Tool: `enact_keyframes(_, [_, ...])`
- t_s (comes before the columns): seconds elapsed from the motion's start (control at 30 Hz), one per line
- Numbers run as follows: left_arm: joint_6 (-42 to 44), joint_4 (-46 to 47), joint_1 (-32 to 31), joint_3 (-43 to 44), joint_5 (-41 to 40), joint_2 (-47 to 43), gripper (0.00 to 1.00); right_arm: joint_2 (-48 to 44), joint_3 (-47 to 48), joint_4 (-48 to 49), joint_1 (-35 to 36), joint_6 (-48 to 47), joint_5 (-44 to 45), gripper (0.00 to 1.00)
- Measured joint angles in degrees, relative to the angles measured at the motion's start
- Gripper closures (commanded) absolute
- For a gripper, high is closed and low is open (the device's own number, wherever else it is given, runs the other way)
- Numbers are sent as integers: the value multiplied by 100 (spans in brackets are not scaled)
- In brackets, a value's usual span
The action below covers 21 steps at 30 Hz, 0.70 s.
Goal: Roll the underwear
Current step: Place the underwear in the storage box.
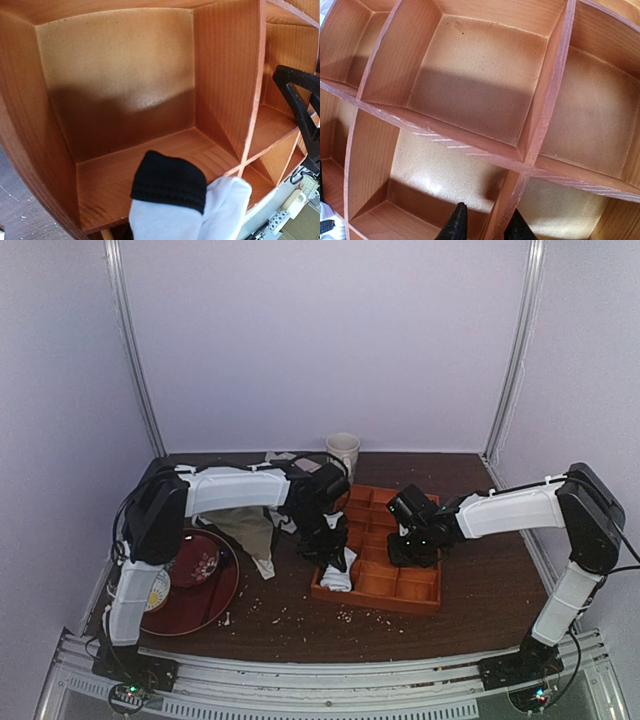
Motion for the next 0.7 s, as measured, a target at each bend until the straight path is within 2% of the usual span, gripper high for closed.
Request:
enact_keyframes(0.33, [-275, 254, -79, -367, -389, -260, 69, 0, 0, 9, 2, 9, 4, 77])
enact_keyframes(0.7, [-570, 356, -212, -483, -817, -345, 74, 0, 0, 11, 2, 20, 4, 77])
